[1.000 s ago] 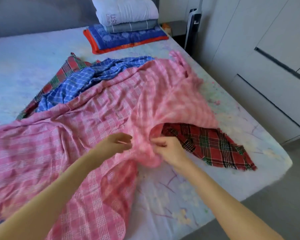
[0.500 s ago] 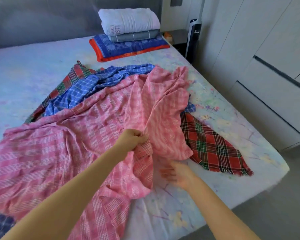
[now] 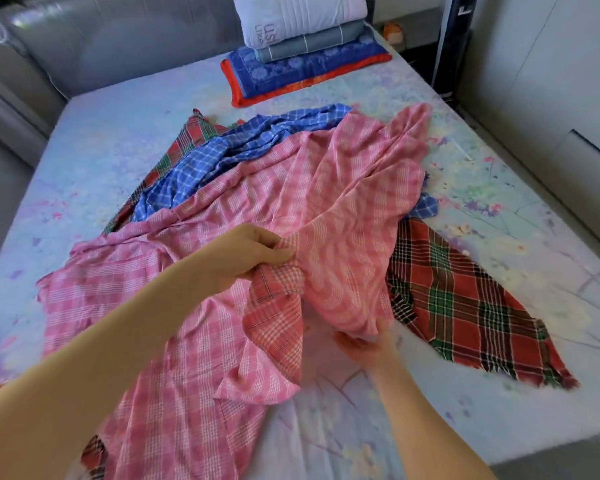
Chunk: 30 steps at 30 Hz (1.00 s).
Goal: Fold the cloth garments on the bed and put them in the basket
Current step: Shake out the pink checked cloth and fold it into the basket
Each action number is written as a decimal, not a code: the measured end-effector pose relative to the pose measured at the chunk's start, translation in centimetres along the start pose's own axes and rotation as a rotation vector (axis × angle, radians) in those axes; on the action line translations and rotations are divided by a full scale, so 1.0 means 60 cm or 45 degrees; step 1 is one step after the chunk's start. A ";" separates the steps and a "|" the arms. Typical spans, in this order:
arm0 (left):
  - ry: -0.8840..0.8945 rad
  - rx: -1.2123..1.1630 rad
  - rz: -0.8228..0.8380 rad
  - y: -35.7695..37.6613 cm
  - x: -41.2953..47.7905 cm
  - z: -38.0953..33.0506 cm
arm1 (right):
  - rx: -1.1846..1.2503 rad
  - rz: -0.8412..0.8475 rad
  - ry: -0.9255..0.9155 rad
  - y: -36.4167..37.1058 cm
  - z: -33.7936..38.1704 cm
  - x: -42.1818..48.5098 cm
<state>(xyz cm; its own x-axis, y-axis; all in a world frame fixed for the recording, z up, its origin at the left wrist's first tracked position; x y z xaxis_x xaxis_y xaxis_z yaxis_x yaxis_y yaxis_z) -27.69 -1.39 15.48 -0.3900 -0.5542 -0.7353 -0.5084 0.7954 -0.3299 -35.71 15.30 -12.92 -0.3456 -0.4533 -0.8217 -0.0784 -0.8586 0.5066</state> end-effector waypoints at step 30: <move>-0.130 -0.471 -0.190 -0.025 -0.062 0.137 | -1.795 1.444 -1.148 0.320 0.034 -0.369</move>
<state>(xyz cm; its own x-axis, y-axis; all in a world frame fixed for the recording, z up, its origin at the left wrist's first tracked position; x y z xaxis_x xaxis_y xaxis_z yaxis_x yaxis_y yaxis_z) -19.17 1.53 13.82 -0.2224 -0.6150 -0.7565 -0.8027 0.5559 -0.2160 -31.46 9.33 15.56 -0.0156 -0.9743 0.2245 0.9548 -0.0812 -0.2859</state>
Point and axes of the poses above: each hand's wrist, its own x-axis towards the middle knuckle, its own y-axis out of the palm, z = x × y, the point moved 10 cm from there along x, towards the middle knuckle, and after that the axes turned 13 degrees about -y, right-handed, at the moved point
